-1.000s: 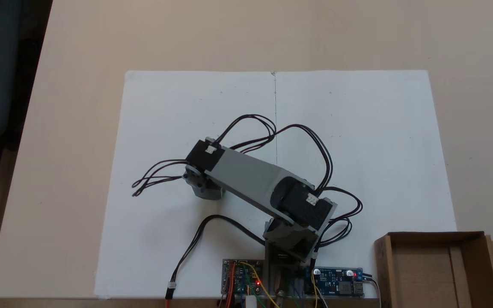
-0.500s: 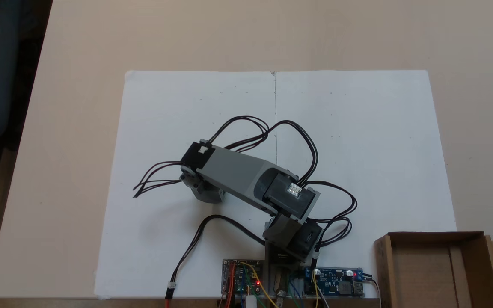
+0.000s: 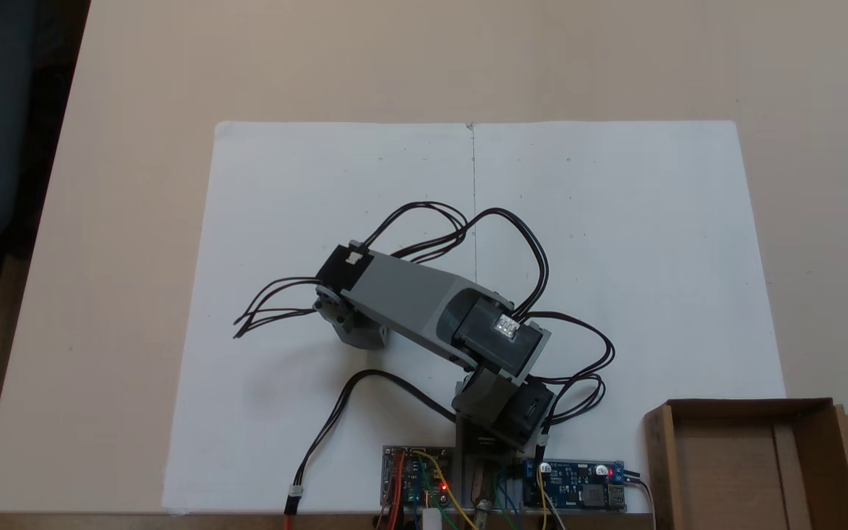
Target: Grasp a green dice and put it in the bin.
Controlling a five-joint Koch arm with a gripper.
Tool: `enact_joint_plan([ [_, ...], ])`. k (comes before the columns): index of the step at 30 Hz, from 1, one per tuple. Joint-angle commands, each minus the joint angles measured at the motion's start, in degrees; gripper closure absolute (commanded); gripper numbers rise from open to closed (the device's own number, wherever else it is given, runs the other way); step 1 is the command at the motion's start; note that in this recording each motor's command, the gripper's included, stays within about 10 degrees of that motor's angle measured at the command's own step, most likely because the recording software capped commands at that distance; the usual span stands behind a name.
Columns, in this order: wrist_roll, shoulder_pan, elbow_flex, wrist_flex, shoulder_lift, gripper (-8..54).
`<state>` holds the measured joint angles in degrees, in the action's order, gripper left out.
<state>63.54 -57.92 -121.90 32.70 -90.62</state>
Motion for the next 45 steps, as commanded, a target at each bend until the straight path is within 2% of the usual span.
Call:
enact_joint_plan([
  [1,0.2,-1.0,0.6,-1.0,-0.9,18.8],
  [7,0.2,-0.1,0.5,-2.1,-1.0,33.4],
  [16,-1.2,1.4,1.1,-3.6,-1.0,33.4],
  [20,-9.0,9.6,6.5,-2.0,-3.3,33.4],
  [23,-15.5,16.3,16.2,8.7,-4.0,33.4],
  [28,-24.0,31.2,36.6,24.1,-3.5,33.4],
  [33,-34.5,52.9,56.5,30.8,-1.4,33.4],
  [45,-51.9,100.6,62.3,30.6,-1.4,33.4],
])
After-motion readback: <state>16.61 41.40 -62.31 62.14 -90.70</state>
